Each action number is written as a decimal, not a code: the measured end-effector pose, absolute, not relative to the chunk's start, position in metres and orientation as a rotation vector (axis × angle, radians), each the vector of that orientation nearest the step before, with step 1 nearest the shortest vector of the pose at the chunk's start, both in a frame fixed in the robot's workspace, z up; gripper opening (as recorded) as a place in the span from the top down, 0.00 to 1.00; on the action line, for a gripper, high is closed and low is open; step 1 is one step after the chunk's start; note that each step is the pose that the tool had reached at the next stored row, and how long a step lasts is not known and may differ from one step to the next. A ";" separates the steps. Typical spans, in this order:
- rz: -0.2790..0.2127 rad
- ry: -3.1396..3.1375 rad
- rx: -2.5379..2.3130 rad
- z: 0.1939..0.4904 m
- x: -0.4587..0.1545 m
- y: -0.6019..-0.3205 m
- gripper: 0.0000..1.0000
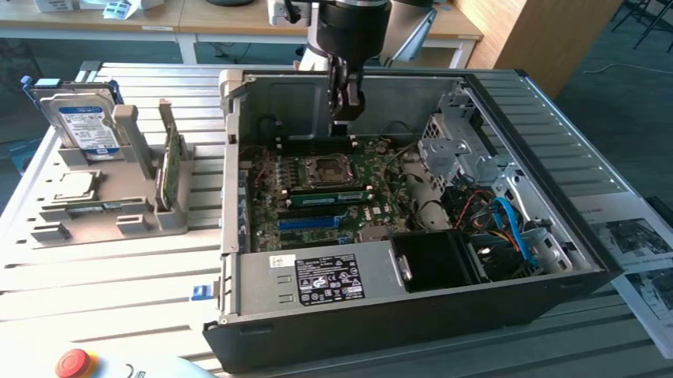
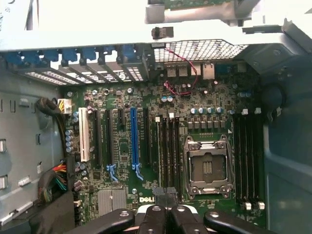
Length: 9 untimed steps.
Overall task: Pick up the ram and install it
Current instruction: 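Press down the ram until it locks into place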
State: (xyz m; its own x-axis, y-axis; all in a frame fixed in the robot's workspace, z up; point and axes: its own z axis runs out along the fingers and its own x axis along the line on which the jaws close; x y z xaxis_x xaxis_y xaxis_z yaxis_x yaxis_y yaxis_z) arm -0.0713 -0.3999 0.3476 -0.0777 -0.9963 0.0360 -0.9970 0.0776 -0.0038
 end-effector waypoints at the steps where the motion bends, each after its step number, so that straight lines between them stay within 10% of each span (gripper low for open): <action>1: 0.042 -2.304 2.100 0.348 -0.071 -0.400 0.90; 9: 0.040 -2.427 1.954 0.347 -0.071 -0.400 0.90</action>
State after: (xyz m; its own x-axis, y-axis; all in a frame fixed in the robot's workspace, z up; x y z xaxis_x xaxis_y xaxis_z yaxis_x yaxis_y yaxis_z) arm -0.0713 -0.3999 0.3472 -0.2135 -0.9763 0.0360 -0.9769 0.2135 -0.0038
